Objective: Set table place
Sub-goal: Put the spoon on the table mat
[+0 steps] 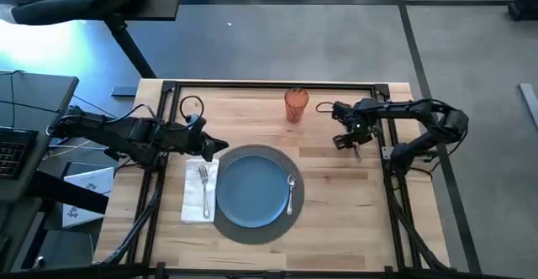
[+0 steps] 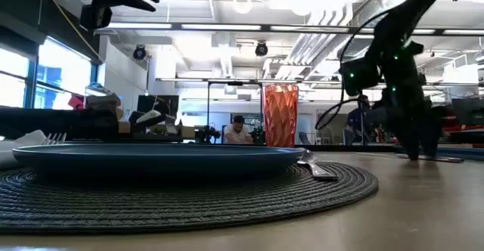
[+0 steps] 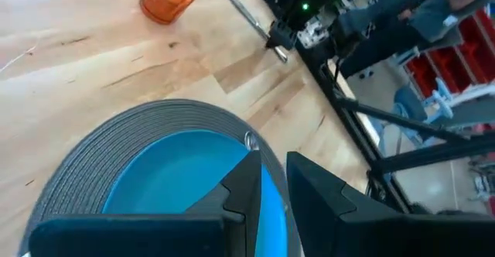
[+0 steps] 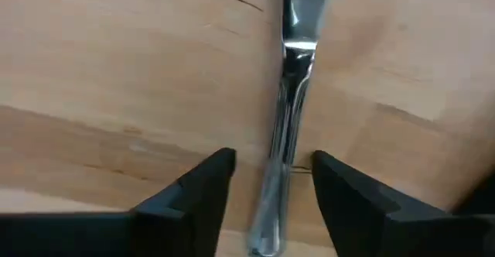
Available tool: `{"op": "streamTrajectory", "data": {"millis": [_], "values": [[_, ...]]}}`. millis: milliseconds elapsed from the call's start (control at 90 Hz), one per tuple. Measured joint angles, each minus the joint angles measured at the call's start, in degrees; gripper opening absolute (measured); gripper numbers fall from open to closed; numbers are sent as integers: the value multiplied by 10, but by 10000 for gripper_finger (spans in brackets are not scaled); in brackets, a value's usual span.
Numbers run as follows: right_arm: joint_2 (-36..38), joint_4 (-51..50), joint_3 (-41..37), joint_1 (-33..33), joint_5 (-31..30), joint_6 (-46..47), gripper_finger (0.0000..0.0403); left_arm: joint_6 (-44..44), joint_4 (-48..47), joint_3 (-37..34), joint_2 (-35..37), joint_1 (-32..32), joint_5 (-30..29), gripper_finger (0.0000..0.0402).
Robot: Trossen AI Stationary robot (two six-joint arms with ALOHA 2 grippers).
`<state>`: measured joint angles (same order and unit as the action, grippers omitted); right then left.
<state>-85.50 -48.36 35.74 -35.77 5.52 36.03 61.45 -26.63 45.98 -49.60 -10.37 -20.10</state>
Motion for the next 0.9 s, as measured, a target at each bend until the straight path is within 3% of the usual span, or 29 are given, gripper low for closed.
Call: {"op": "streamTrajectory", "data": {"millis": [189, 411, 578, 689, 900], "values": [[12, 4, -15, 35, 52, 23, 15, 0, 0, 0, 0, 0, 0, 51], [31, 34, -26, 194, 102, 209, 4, -17, 1, 0, 0, 2, 11, 50], [30, 160, -28, 357, 166, 397, 1, -53, 2, 0, 0, 2, 50, 51], [25, 307, -29, 454, 137, 530, 0, -80, 5, 0, 0, 2, 78, 50], [-13, 515, -24, 571, -9, 709, 1, -129, 6, 0, 0, 2, 125, 50]]}}
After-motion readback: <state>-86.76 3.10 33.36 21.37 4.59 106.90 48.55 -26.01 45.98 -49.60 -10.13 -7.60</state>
